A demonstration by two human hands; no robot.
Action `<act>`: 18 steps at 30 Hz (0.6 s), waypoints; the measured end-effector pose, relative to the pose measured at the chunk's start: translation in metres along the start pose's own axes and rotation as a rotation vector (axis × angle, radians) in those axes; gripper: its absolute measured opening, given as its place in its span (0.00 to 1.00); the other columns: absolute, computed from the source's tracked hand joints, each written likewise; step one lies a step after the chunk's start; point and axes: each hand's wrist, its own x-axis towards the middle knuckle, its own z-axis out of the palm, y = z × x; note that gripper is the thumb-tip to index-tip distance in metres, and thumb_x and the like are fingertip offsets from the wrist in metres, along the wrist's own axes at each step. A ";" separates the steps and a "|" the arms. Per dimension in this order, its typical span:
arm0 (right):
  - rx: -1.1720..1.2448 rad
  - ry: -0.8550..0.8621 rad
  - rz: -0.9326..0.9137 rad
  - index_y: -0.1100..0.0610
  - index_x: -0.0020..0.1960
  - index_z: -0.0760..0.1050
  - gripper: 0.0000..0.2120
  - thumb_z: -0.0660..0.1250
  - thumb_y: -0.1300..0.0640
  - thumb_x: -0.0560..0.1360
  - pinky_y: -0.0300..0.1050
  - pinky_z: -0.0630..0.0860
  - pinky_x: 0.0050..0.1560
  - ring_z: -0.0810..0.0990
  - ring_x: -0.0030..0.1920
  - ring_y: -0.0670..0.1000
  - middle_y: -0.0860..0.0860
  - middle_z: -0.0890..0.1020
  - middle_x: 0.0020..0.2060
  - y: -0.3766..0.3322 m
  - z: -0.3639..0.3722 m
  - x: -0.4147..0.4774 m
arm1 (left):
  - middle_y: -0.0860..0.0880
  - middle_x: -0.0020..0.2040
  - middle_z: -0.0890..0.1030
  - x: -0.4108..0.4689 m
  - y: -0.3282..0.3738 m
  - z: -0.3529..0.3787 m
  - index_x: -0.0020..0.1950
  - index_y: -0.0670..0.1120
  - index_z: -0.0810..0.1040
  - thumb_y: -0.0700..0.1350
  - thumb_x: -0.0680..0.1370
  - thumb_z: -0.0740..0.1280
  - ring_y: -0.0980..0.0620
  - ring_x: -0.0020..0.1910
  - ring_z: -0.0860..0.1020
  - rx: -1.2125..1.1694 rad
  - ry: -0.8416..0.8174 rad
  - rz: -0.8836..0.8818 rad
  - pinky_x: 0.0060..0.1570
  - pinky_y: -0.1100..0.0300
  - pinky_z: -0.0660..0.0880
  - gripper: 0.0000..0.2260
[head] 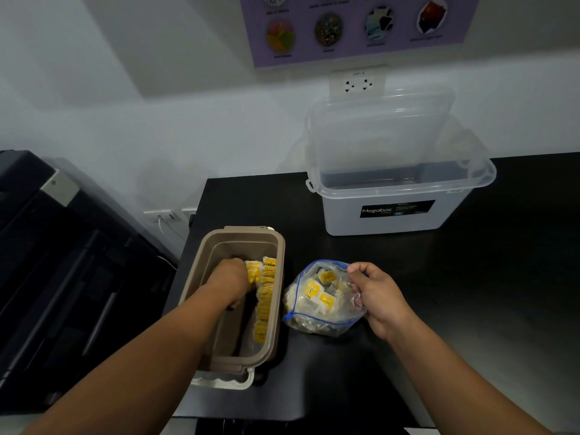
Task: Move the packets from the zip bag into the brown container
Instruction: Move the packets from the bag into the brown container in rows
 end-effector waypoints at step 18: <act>0.012 -0.004 -0.024 0.54 0.53 0.81 0.04 0.67 0.57 0.83 0.63 0.82 0.59 0.86 0.55 0.59 0.57 0.86 0.53 0.010 0.000 -0.007 | 0.56 0.41 0.84 -0.124 0.085 -0.064 0.49 0.52 0.84 0.46 0.77 0.73 0.62 0.41 0.81 -0.322 0.081 0.514 0.45 0.66 0.78 0.02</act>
